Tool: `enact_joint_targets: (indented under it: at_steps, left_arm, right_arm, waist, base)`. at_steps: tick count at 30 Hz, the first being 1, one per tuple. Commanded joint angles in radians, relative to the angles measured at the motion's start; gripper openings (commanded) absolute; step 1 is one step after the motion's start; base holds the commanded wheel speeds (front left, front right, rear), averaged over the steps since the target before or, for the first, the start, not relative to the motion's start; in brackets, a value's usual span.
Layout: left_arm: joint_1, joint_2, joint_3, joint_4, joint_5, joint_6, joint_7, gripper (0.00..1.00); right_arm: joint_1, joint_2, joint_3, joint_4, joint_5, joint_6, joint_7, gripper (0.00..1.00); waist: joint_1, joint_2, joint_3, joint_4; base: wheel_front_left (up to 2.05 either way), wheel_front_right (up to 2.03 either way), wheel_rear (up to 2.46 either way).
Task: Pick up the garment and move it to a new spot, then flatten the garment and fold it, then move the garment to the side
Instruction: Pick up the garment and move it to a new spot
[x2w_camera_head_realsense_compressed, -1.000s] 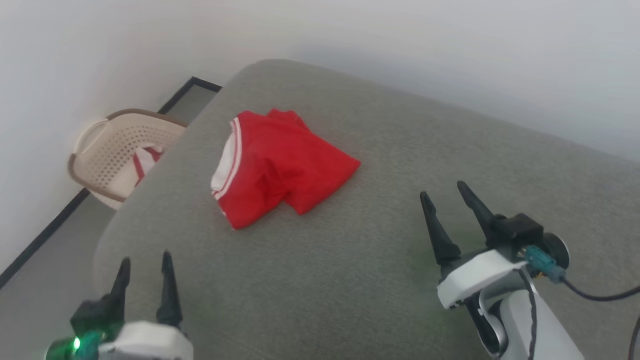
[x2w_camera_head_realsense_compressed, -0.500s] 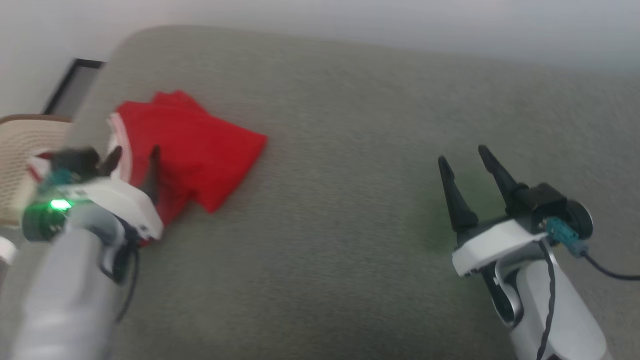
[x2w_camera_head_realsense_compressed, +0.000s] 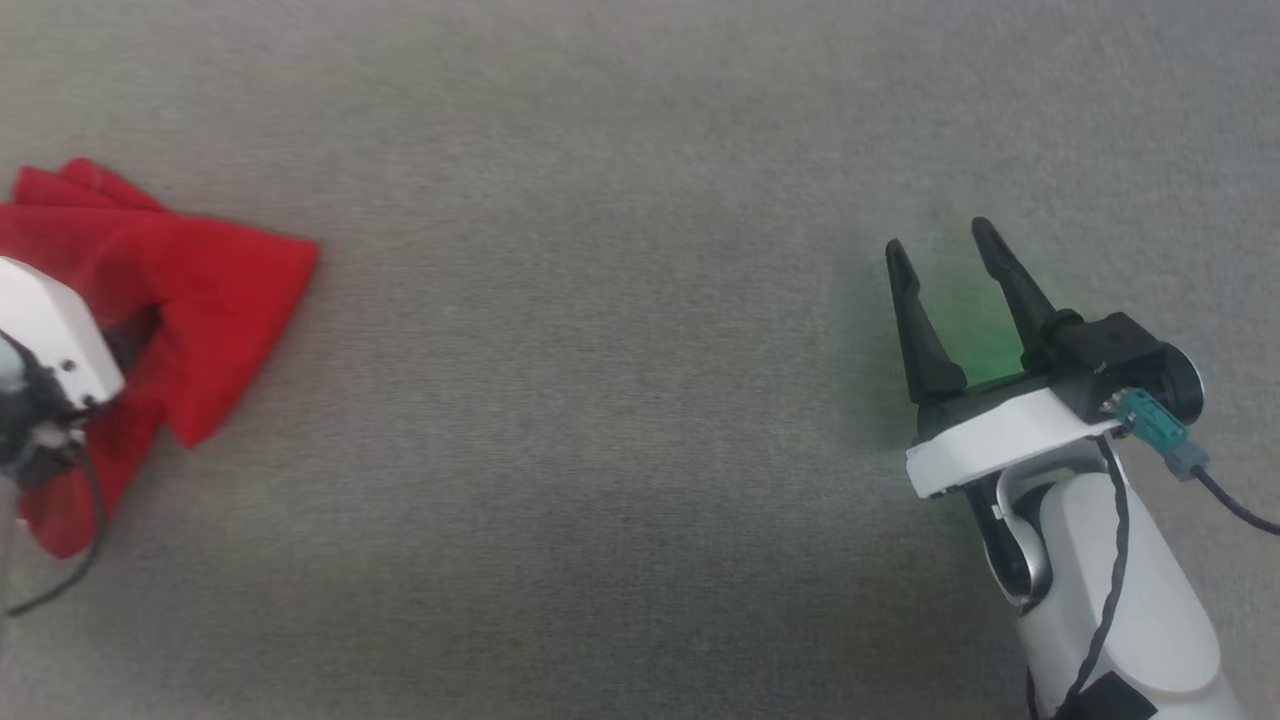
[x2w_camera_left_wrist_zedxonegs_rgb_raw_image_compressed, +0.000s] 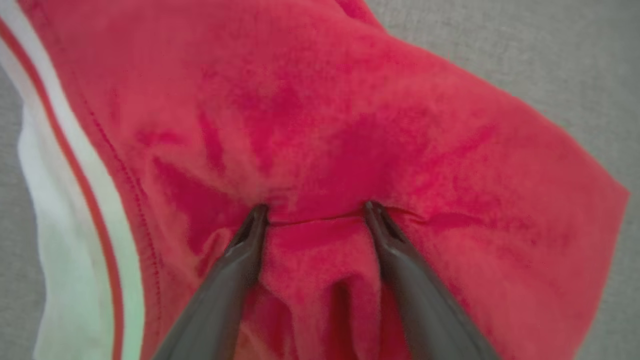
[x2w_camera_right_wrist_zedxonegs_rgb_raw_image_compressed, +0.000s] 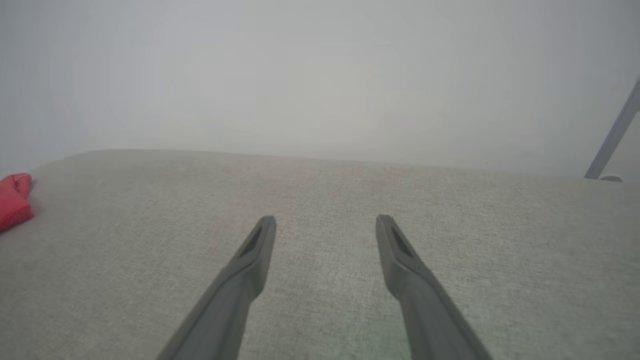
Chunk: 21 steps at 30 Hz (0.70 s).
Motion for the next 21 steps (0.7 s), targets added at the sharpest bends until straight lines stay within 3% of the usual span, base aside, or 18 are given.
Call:
enact_joint_targets:
  at_steps: [1, 4, 5, 6, 7, 8, 15, 21]
  left_arm:
    - [0.039, -0.064, -0.047, 0.036, -0.018, -0.001, 0.056, 1.0]
    - [0.036, -0.083, -0.064, 0.06, -0.043, -0.002, 0.081, 1.0]
    - [0.035, -0.086, -0.07, 0.068, -0.05, -0.002, 0.076, 0.65]
    - [0.035, -0.085, -0.077, 0.072, -0.047, -0.002, 0.063, 0.4]
    - [0.036, -0.079, -0.083, 0.073, -0.044, -0.002, 0.044, 0.07]
    - [0.034, -0.069, -0.083, 0.075, -0.043, -0.002, 0.017, 0.0]
    - [-0.01, -0.003, -0.101, 0.031, -0.02, -0.002, -0.179, 0.0]
    - [-0.051, 0.008, -0.198, -0.144, -0.05, -0.001, -0.257, 0.0]
  right_arm:
    - [-0.009, 0.004, 0.001, -0.01, -0.005, 0.0, -0.003, 1.0]
    - [-0.016, 0.007, 0.001, -0.014, -0.009, 0.0, -0.003, 1.0]
    - [-0.017, 0.008, 0.0, -0.012, -0.011, 0.0, -0.003, 1.0]
    - [-0.016, 0.008, -0.001, -0.01, -0.013, 0.0, -0.003, 1.0]
    - [-0.015, 0.009, -0.003, -0.009, -0.013, 0.0, -0.003, 1.0]
    - [-0.015, 0.01, -0.004, -0.007, -0.011, 0.0, -0.003, 1.0]
    - [0.015, 0.014, -0.008, 0.005, 0.005, 0.0, -0.003, 1.0]
    - [0.047, 0.017, -0.011, 0.013, 0.032, 0.0, -0.003, 1.0]
  waist:
    - [0.0001, 0.0, 0.044, -0.041]
    - [0.0001, 0.0, 0.051, -0.047]
    - [0.0001, 0.0, 0.048, -0.048]
    - [0.0001, 0.0, 0.041, -0.047]
    - [0.0001, 0.0, 0.032, -0.046]
    - [0.0001, 0.0, 0.022, -0.045]
    - [0.0001, 0.0, -0.074, -0.04]
    - [0.0001, 0.0, -0.149, -0.07]
  base:
    - [0.0, 0.0, 0.0]
    - [0.0, 0.0, 0.0]
    - [0.0, 0.0, 0.0]
    - [0.0, 0.0, 0.0]
    - [0.0, 0.0, 0.0]
    - [0.0, 0.0, 0.0]
    - [0.0, 0.0, 0.0]
    - [0.0, 0.0, 0.0]
